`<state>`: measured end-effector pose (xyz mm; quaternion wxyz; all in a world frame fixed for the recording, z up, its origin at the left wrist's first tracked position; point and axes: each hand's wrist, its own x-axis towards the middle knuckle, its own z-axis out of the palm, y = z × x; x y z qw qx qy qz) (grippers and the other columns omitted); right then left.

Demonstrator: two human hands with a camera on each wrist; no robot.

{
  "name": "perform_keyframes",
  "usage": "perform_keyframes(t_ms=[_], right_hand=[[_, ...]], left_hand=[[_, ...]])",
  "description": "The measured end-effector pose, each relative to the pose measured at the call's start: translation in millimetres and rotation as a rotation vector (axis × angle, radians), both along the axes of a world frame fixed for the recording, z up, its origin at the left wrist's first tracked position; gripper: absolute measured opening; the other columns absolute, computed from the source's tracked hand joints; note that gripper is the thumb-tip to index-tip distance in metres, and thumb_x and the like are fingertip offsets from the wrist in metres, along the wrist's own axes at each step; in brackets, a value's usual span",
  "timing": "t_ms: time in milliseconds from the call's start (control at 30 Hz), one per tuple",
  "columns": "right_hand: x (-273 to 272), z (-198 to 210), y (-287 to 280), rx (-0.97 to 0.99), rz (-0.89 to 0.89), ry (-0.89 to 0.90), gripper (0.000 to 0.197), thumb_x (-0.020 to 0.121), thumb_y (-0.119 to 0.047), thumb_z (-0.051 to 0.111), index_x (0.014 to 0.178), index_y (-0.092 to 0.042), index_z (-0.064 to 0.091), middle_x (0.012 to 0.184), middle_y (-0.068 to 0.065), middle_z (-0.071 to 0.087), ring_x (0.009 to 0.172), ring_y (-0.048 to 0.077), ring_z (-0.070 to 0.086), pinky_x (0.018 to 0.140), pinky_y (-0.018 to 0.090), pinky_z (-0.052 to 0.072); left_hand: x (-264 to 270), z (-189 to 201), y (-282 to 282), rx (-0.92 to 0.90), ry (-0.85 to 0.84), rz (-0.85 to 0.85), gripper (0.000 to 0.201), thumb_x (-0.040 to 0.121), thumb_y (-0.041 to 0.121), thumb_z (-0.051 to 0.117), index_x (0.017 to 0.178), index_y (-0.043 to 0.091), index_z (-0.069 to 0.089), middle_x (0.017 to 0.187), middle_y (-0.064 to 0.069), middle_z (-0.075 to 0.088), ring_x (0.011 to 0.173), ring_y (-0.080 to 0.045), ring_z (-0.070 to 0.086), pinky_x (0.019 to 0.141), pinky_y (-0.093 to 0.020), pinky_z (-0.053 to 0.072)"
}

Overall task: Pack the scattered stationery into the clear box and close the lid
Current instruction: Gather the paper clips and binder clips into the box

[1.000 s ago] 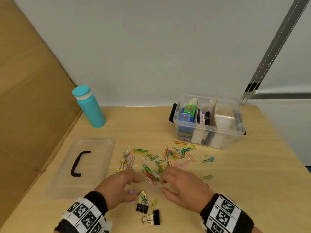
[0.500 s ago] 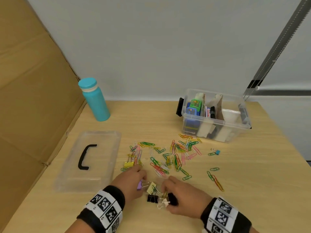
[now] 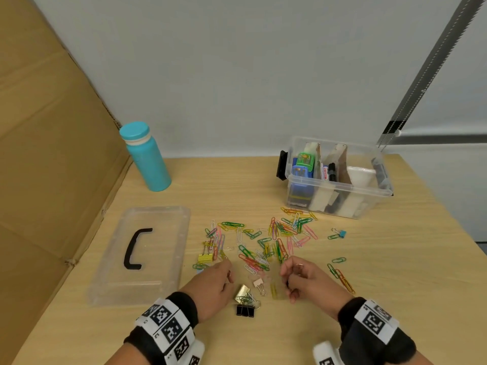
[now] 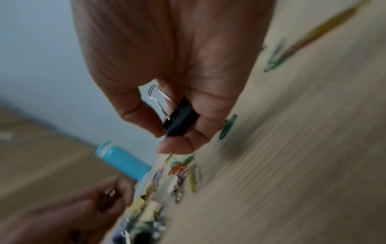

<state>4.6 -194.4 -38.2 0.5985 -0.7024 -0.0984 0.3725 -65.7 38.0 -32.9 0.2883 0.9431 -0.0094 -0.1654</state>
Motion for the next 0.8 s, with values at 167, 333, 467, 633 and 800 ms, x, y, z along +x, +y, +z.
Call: perform_keyframes(t_ms=[167,333,467,633,800], right_hand=[[-2,-6,19,-0.482,0.450,-0.766,0.039,0.088,-0.016,0.052,0.122,-0.033,0.049,0.110,-0.010,0.050,0.083,0.005,0.048,0.073,0.019,0.040],[0,-16,35,-0.617,0.605,-0.968,0.042,0.093,-0.018,0.047,0.133,-0.030,0.041,0.119,0.004,0.045,0.108,0.025,0.050,0.081,0.034,0.042],[4,-13,36,-0.618,0.619,-0.939,0.034,0.091,-0.023,0.052,0.124,-0.021,0.045,0.120,0.004,0.046,0.106,0.024,0.051,0.082,0.034,0.042],[5,-9,27,-0.593,0.621,-0.922,0.017,0.091,-0.026,0.051,0.104,-0.015,0.050,0.109,0.001,0.050,0.095,0.018,0.051,0.073,0.027,0.037],[14,19,1,-0.384,0.425,-0.687,0.010,0.090,-0.022,0.056,0.084,-0.024,0.049,0.086,-0.009,0.055,0.073,0.003,0.052,0.066,0.017,0.045]], left_hand=[[-3,-4,1,0.054,0.091,-0.140,0.055,0.083,0.015,0.052,0.132,0.030,0.033,0.119,0.008,0.038,0.089,-0.011,0.053,0.074,-0.027,0.048],[1,-6,-7,0.158,0.077,-0.218,0.048,0.086,0.014,0.053,0.130,0.030,0.040,0.119,0.003,0.037,0.091,-0.019,0.052,0.079,-0.033,0.047],[2,-5,-7,0.232,0.079,-0.200,0.040,0.089,0.024,0.057,0.127,0.024,0.044,0.124,0.002,0.039,0.098,-0.021,0.055,0.082,-0.032,0.046],[11,9,-3,0.260,-0.030,-0.108,0.039,0.089,0.027,0.056,0.126,0.024,0.044,0.124,0.005,0.040,0.097,-0.016,0.056,0.078,-0.027,0.047],[22,28,2,0.209,-0.157,-0.038,0.039,0.089,0.033,0.056,0.126,0.027,0.044,0.122,0.010,0.042,0.095,-0.010,0.057,0.083,-0.027,0.050]])
